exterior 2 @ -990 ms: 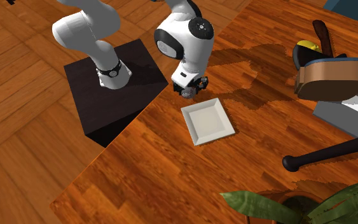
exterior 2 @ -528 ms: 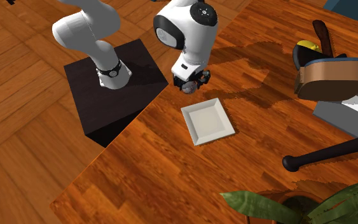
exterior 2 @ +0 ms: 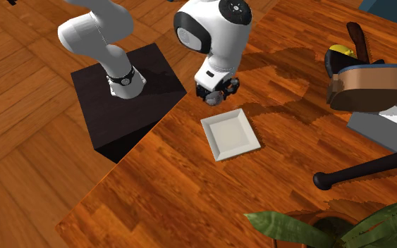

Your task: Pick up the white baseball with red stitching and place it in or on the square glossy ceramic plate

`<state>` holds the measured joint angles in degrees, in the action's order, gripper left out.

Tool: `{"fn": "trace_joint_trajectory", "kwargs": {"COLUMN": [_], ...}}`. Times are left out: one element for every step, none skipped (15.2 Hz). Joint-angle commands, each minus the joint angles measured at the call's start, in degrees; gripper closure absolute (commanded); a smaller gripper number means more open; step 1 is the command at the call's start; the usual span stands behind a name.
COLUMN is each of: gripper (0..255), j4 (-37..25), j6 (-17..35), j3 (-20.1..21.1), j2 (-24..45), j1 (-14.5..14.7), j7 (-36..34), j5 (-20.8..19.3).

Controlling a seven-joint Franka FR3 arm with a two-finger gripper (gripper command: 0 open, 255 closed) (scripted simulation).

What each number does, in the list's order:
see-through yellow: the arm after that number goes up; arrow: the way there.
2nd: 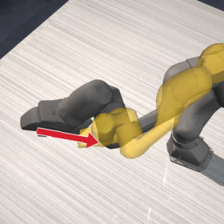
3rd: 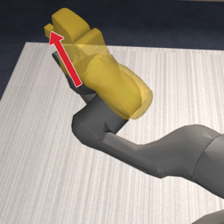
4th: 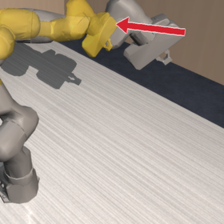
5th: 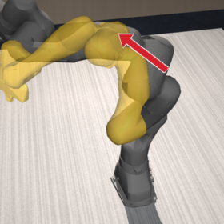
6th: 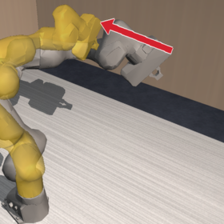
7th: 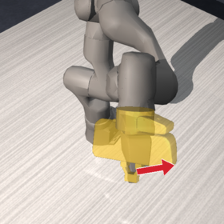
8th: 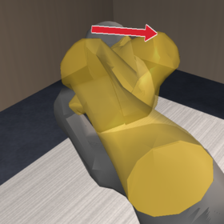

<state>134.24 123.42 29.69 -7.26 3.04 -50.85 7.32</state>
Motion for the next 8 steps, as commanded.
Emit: {"fn": "trace_joint_trajectory", "kwargs": {"gripper": [255, 255, 255, 255, 255, 255, 255, 255], "j4": [-4.4, -6.7, -9.1, -11.6, -14.1, -16.7, -19.4, -23.9], "j6": [-0.8, -1.2, -1.7, -2.3, -2.9, -3.6, -4.4, -5.9], "j3": [-0.1, -0.3, -0.5, -0.7, -1.0, -1.3, -1.6, -2.1], "j2": [4.0, 6.2, 8.4, 10.5, 12.6, 14.8, 16.9, 20.5], "j1": [-0.9, -1.3, -1.5, -1.7, -1.8, -1.8, -1.7, -1.6], "j7": [-0.8, -1.1, -1.4, -1.7, -2.0, -2.3, -2.5, -2.8], "j5": [-2.6, -3.9, -5.2, -6.4, -7.7, -8.8, -9.9, -11.7]}}
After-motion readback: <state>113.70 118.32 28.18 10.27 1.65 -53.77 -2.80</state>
